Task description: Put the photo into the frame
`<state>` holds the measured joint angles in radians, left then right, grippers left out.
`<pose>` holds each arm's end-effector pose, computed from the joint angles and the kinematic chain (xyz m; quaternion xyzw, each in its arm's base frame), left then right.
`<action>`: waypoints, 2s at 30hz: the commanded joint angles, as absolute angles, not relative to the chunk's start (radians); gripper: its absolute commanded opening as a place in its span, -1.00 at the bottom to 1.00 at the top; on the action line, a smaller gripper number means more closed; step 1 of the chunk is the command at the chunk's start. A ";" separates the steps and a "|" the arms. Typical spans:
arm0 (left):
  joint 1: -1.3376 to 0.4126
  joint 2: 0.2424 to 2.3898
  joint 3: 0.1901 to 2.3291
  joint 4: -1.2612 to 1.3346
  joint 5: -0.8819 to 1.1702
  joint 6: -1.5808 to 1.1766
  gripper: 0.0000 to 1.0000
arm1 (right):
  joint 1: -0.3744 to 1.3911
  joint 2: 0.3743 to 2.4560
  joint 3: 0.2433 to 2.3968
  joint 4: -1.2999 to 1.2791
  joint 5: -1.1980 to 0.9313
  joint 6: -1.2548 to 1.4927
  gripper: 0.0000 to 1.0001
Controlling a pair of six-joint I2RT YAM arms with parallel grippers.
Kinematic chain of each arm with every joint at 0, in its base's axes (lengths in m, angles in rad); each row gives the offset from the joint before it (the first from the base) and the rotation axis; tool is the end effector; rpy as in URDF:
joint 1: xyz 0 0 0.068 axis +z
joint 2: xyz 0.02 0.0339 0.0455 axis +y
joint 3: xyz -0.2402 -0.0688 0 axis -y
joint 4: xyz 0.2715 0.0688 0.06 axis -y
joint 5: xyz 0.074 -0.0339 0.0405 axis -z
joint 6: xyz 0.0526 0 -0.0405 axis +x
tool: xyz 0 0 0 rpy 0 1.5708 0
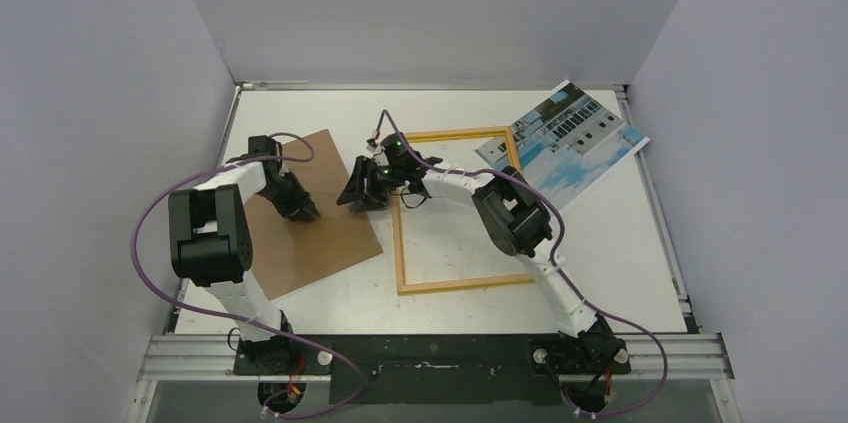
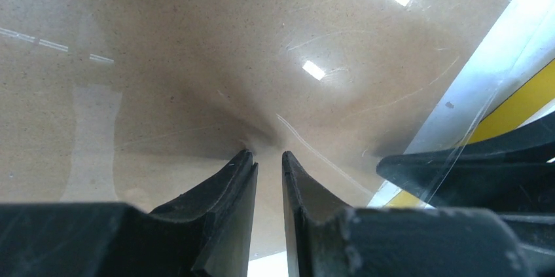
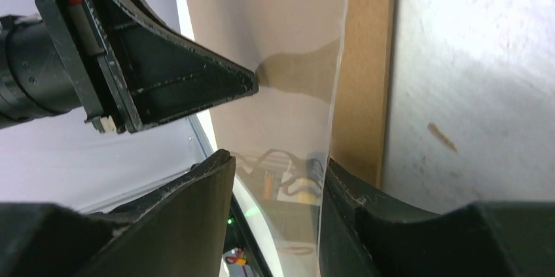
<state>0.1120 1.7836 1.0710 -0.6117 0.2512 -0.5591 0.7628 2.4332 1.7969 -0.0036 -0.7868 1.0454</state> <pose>0.3452 0.0257 0.0950 -0.3097 0.9348 -0.1483 0.0914 0.3687 0.4039 0.0903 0.0541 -0.8414 -0.5376 0.0129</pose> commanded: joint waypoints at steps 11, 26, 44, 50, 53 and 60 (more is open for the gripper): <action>0.093 1.704 1.018 -0.604 0.210 -0.525 -0.54 | 0.780 2.403 1.802 0.138 -0.629 1.039 -0.63; 0.103 1.529 1.251 -0.814 0.164 -0.522 0.22 | 0.771 2.229 1.755 0.080 -0.563 0.936 -1.00; 0.223 1.489 1.574 -0.862 0.318 -0.621 0.59 | 0.592 1.926 1.792 -0.055 -0.571 1.048 -1.00; 0.222 1.495 1.493 -0.745 0.411 -0.666 0.59 | 0.504 1.851 1.832 -0.158 -0.577 1.017 -1.00; 0.219 1.494 1.427 -0.710 0.432 -0.676 0.57 | 0.443 1.808 1.838 -0.237 -0.560 0.977 -1.00; 0.129 1.502 1.272 -0.616 0.434 -0.680 0.57 | 0.318 1.708 1.817 -0.416 -0.432 0.837 -1.00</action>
